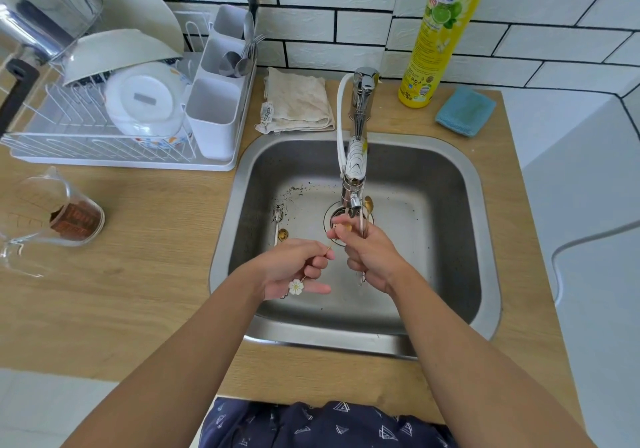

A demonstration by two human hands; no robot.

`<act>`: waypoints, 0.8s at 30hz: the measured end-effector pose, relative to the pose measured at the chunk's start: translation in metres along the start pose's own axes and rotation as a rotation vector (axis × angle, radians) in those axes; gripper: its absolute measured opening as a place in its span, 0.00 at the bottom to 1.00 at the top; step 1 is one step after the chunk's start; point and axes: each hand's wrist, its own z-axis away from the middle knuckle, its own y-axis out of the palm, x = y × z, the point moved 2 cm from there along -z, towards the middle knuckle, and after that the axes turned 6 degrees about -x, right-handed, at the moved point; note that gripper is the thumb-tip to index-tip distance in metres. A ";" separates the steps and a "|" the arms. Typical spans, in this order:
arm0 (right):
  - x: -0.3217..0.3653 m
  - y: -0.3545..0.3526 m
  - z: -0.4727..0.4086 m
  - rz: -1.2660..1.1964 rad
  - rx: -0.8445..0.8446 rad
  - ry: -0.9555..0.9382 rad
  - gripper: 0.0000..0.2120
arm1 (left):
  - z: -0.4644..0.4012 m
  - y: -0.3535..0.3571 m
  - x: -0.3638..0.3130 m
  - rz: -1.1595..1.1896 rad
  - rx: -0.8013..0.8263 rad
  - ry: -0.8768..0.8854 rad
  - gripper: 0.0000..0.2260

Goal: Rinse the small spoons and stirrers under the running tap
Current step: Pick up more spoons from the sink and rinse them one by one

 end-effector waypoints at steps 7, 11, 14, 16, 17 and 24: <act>0.011 0.000 -0.003 -0.022 -0.018 -0.014 0.06 | -0.008 -0.001 0.000 0.058 -0.045 0.115 0.07; 0.025 -0.019 -0.006 -0.038 -0.340 -0.139 0.07 | -0.019 0.001 0.000 -0.074 -0.052 0.192 0.09; 0.034 -0.047 -0.006 -0.133 -0.546 -0.186 0.07 | -0.032 0.016 -0.006 -0.055 -0.121 0.282 0.07; 0.037 -0.060 -0.003 -0.128 -0.593 -0.197 0.06 | -0.040 0.033 -0.011 0.002 -0.185 0.312 0.07; 0.037 -0.064 -0.001 -0.121 -0.607 -0.196 0.07 | -0.044 0.042 -0.013 0.036 -0.214 0.310 0.07; 0.029 -0.074 0.008 -0.103 -0.646 -0.148 0.06 | -0.055 0.065 -0.019 -0.042 -0.489 0.273 0.14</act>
